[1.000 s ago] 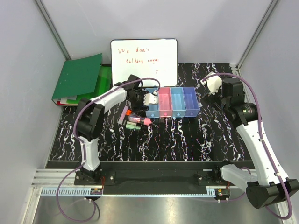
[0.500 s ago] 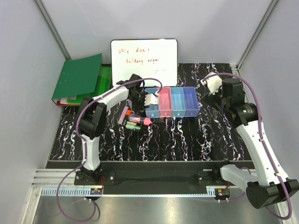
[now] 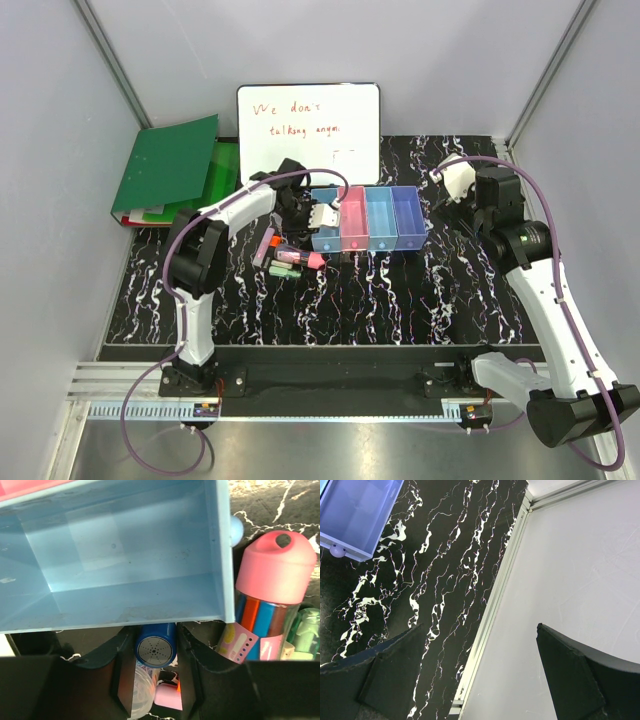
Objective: Sort the stationery into containers
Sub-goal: Pick up the stationery from the center of the board, then place the stationery in the storage box.
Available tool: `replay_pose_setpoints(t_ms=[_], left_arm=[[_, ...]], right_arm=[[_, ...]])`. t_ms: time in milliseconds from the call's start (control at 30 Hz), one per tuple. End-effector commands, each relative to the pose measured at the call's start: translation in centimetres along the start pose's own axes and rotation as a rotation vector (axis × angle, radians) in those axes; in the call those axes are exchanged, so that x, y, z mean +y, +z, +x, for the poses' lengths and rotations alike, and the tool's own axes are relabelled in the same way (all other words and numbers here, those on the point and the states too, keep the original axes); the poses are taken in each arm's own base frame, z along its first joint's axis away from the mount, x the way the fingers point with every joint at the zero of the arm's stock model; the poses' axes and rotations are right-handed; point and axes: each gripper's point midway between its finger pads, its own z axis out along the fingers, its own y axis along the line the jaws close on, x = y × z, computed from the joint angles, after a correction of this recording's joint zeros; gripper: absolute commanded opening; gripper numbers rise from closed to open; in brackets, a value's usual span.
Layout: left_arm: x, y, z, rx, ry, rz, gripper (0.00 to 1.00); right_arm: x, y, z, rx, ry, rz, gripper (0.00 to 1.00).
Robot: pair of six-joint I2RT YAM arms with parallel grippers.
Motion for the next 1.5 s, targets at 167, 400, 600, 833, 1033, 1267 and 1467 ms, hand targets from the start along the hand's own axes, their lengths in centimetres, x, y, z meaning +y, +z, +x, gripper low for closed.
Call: replay_pose_setpoints(t_ms=[167, 400, 600, 833, 1033, 1267, 1467], left_arm=[[1.0, -5.1, -3.0, -0.038, 0.014, -0.066, 0.00], [2.6, -9.0, -4.9, -0.052, 0.040, -0.145, 0.00], [4.8, -11.6, -7.1, -0.092, 0.062, -0.214, 0.00], [7.8, -9.9, -8.4, -0.142, 0.007, -0.218, 0.00], [8.2, -5.8, -7.3, -0.103, 0.016, -0.161, 0.00], [8.1, -1.9, -6.2, -0.073, 0.045, -0.102, 0.00], [8.1, 0.1, -6.7, -0.079, 0.048, -0.076, 0.03]], right_arm=[[-1.1, -0.9, -0.7, -0.047, 0.019, 0.050, 0.99], [-1.0, -1.2, -0.4, -0.049, 0.023, 0.053, 0.99], [-0.8, -1.4, 0.0, -0.046, 0.026, 0.053, 0.99], [-0.5, -1.1, -0.1, -0.047, 0.028, 0.038, 0.99], [-0.6, -1.0, -0.1, -0.041, 0.019, 0.042, 0.99], [-0.5, -0.9, 0.0, -0.037, 0.022, 0.040, 0.99], [-0.6, -0.8, -0.1, -0.035, 0.018, 0.039, 0.99]])
